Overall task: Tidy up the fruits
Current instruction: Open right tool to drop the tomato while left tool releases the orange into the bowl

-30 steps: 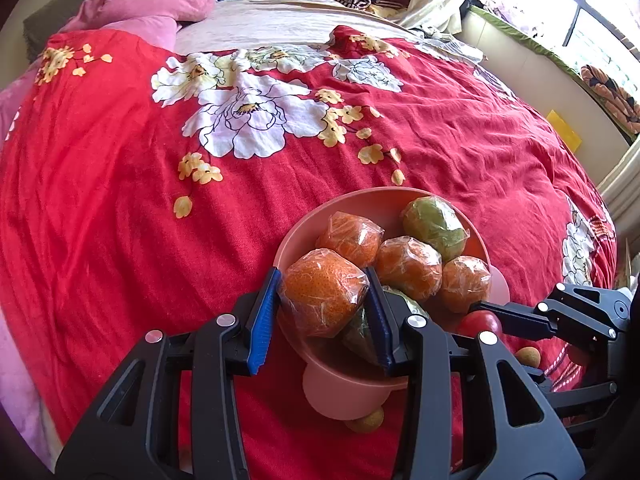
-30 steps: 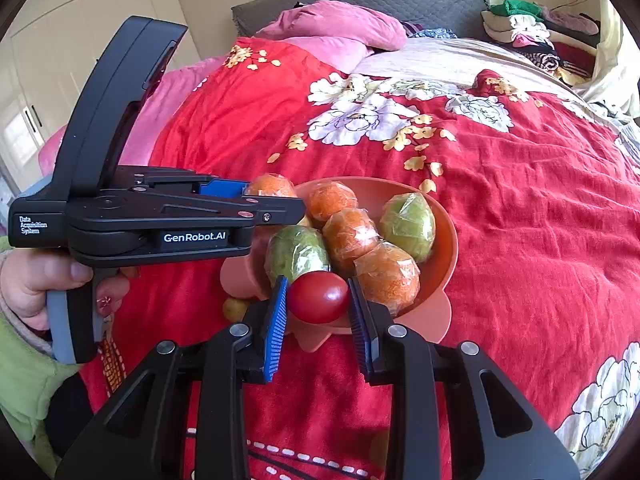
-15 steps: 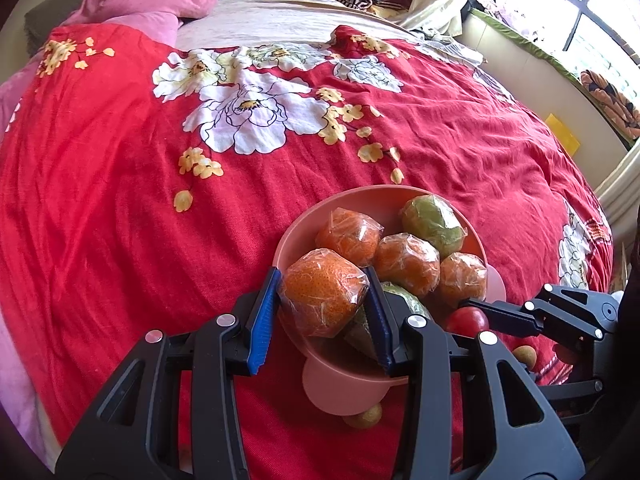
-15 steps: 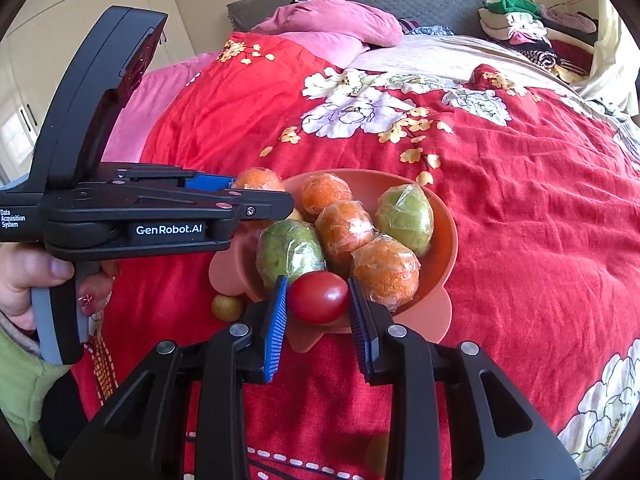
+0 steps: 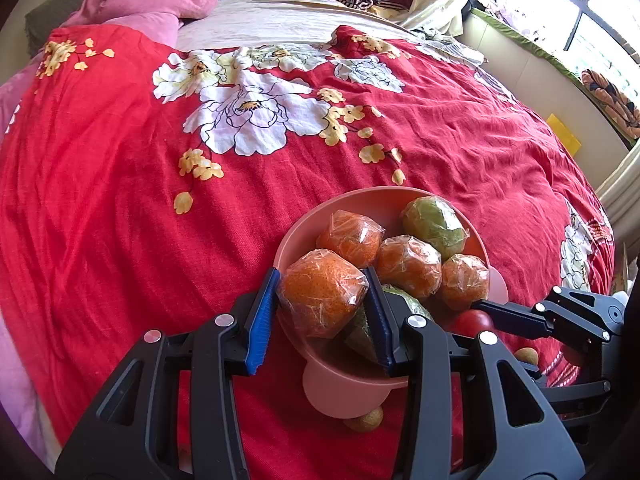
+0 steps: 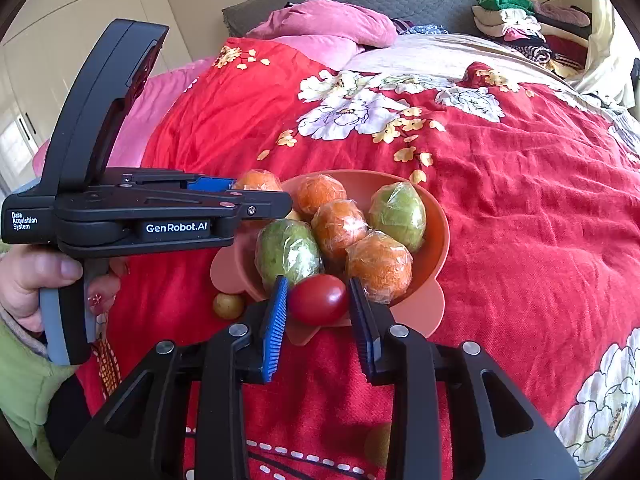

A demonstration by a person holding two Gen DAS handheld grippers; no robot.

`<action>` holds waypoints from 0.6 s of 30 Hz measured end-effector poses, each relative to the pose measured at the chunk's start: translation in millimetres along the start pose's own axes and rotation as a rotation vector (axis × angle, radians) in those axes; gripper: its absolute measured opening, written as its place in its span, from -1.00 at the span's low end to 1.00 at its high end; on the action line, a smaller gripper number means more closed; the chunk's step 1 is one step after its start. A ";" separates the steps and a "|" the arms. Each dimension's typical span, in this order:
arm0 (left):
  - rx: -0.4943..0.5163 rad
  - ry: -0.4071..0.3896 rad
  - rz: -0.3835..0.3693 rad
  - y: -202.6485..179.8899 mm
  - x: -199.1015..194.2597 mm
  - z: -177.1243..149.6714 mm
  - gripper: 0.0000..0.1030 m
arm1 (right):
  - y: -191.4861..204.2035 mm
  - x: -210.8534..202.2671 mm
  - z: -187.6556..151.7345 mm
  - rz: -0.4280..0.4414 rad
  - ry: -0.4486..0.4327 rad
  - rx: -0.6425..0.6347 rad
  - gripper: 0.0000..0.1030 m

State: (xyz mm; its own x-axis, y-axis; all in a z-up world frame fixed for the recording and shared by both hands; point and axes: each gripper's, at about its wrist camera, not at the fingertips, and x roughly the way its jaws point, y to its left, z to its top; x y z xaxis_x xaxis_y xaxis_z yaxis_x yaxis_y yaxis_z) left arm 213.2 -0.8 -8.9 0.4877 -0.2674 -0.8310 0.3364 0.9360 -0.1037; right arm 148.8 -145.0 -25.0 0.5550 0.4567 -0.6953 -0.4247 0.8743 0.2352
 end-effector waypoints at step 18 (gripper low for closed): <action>-0.004 -0.009 -0.007 -2.4 -0.7 3.1 -0.26 | -8.7 -28.8 -7.0 -0.028 -0.036 0.054 0.13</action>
State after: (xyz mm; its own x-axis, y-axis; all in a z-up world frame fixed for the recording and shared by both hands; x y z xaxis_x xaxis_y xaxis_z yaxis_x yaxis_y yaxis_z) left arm 214.5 -3.5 -6.4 0.4929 -0.2759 -0.8252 0.3367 0.9350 -0.1114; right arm 131.5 -166.9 -11.8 0.5919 0.4367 -0.6775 -0.3702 0.8939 0.2527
